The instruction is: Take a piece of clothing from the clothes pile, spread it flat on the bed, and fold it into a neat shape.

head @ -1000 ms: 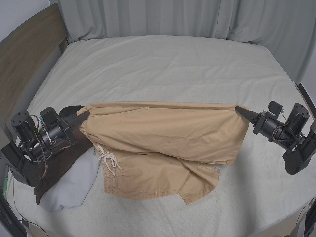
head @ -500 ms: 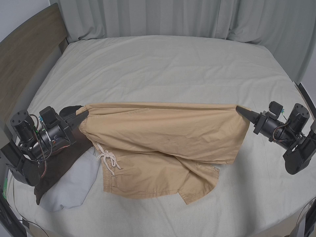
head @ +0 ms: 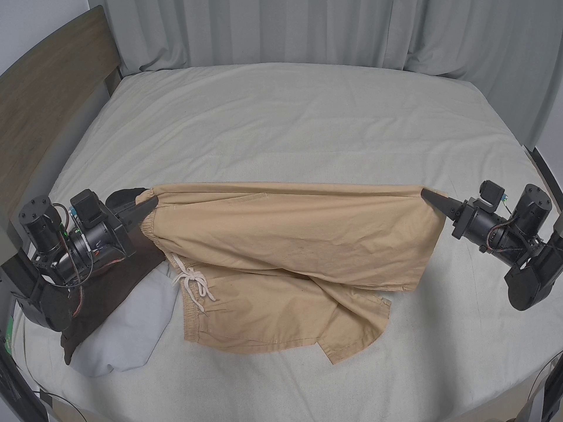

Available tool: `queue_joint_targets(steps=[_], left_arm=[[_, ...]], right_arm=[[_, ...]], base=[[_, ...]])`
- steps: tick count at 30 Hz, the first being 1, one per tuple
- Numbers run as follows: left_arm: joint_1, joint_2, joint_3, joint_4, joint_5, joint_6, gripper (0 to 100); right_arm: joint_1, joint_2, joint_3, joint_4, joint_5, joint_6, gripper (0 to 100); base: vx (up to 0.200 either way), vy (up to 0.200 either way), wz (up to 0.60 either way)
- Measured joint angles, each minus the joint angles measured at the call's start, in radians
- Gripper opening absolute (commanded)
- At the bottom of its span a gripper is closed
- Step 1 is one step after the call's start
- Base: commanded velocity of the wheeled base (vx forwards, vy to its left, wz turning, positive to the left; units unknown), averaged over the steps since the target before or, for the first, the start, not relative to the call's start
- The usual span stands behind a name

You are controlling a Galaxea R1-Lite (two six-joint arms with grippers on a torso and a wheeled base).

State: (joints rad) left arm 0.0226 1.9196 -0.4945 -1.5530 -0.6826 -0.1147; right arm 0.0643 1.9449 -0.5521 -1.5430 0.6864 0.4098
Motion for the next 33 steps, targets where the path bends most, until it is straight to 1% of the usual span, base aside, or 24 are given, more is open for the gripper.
queue_joint_targets(steps=[10,23,30,33], left_arm=[[-0.006,0.013,-0.012,0.0,0.002,0.0,0],[-0.005,0.042,-0.056,0.0,0.003,-0.019,0],[-0.008,0.088,-0.091,0.0,0.006,-0.02,0],[-0.008,0.113,-0.11,-0.001,0.008,-0.025,0]], right_arm=[[0.011,0.003,-0.018,0.001,-0.001,-0.002,0],[0.008,0.051,-0.092,0.0,-0.006,-0.003,0],[0.008,0.113,-0.199,0.0,-0.066,-0.005,0],[0.008,0.146,-0.247,0.001,-0.081,-0.004,0]], base=[[0.0,0.0,0.0],[0.0,0.0,0.0],[0.0,0.0,0.0],[0.0,0.0,0.0]])
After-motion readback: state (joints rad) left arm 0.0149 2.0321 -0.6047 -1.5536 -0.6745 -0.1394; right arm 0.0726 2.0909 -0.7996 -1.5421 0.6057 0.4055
